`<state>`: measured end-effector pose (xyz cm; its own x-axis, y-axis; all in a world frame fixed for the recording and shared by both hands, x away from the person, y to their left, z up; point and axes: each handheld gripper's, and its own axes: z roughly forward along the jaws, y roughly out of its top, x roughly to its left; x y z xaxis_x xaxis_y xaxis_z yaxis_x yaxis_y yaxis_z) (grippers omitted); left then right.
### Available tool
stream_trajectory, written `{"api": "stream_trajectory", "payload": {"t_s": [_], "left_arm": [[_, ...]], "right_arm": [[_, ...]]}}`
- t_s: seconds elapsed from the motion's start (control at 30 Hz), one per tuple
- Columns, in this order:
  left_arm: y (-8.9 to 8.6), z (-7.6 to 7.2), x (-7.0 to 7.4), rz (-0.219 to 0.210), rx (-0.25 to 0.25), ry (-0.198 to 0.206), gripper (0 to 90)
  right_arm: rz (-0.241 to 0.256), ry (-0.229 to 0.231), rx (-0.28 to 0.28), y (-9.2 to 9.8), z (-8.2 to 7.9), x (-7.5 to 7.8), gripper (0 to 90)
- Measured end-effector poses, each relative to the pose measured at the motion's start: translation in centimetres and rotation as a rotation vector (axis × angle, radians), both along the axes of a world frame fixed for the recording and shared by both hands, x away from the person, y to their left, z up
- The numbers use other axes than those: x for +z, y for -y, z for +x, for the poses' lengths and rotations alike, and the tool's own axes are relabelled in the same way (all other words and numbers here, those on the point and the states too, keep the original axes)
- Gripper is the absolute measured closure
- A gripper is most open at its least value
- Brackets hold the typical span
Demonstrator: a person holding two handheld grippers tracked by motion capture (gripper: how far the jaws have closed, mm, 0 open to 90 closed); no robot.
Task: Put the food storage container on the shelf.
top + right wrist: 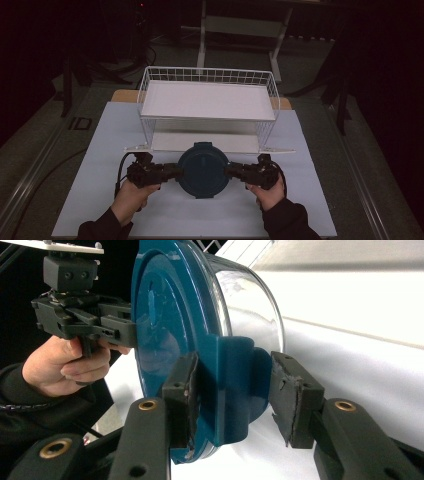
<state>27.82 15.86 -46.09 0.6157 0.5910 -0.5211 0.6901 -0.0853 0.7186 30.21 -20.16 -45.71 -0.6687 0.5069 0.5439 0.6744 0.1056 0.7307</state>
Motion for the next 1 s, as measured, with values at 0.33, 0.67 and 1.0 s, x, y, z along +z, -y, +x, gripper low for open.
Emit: {"api": "stream_trajectory", "payload": {"t_s": [0.33, 0.67, 1.0], "left_arm": [[2.1, 3.2, -0.5, 0.007, -0.002, 0.059, 55.6], [2.8, 5.9, -2.4, -0.007, 0.001, 0.098, 55.4], [2.7, 8.6, -3.4, -0.027, 0.039, 0.112, 55.0]], "right_arm": [[-0.017, 0.034, -0.039, 1.8, 2.6, 0.1, 56.5], [-0.027, 0.038, -0.054, 2.5, 5.0, -1.2, 56.5], [-0.024, 0.046, -0.096, 2.2, 7.4, -2.3, 56.3]]}}
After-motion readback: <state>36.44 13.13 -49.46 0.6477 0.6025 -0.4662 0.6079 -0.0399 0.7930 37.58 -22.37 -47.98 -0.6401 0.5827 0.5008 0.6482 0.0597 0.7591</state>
